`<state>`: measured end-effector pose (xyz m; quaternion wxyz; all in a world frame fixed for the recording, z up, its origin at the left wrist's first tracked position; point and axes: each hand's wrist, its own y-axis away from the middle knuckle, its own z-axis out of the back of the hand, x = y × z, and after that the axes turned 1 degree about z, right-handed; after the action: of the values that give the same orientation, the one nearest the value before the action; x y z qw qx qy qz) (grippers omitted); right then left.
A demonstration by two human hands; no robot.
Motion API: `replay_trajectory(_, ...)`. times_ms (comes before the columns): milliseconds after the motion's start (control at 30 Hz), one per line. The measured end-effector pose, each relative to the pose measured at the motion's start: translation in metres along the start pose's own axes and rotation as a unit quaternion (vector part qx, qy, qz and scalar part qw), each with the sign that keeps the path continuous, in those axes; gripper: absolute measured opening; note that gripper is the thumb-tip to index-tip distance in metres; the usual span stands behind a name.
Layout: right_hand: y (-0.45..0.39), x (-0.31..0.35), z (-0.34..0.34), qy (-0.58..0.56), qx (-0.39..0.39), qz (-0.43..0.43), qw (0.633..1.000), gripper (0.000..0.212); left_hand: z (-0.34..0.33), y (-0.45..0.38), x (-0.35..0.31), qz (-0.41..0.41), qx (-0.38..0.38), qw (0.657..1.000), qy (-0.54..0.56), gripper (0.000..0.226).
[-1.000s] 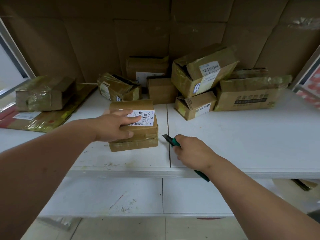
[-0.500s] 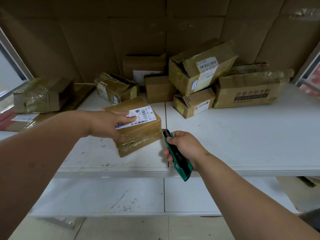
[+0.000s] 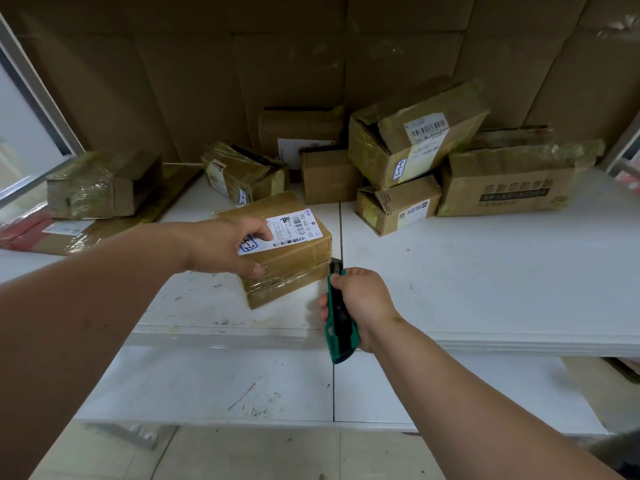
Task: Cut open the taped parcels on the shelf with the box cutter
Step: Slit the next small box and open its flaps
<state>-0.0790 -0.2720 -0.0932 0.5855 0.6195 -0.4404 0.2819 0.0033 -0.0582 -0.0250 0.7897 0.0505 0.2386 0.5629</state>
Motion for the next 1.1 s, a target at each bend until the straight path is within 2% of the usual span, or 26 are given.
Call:
replay_trajectory(233,0.002,-0.005,-0.012,-0.023,-0.021,0.016,0.999,0.011,-0.004,0.001,0.003,-0.003,-0.014,1.000,0.007,0.057)
replay_trajectory(467,0.006,0.001,-0.008,-0.108,-0.001,-0.053,0.993,0.016,-0.006,0.001,0.005,-0.014,-0.020,0.999,0.023,0.056)
replay_trajectory(800,0.013,-0.009,-0.035,-0.043,-0.012,0.002,0.999,0.013,-0.009,0.001,0.009,-0.020,-0.029,0.998,0.050,0.061)
replay_trajectory(967,0.033,-0.036,-0.073,0.019,0.085,0.009,0.996,0.012,-0.011,0.003,0.011,-0.027,-0.036,0.998,0.049,0.061)
replay_trajectory(1100,0.031,-0.036,-0.069,0.043,0.101,0.013,0.994,0.010,-0.013,0.007,0.011,-0.027,-0.029,0.999,0.029,0.054)
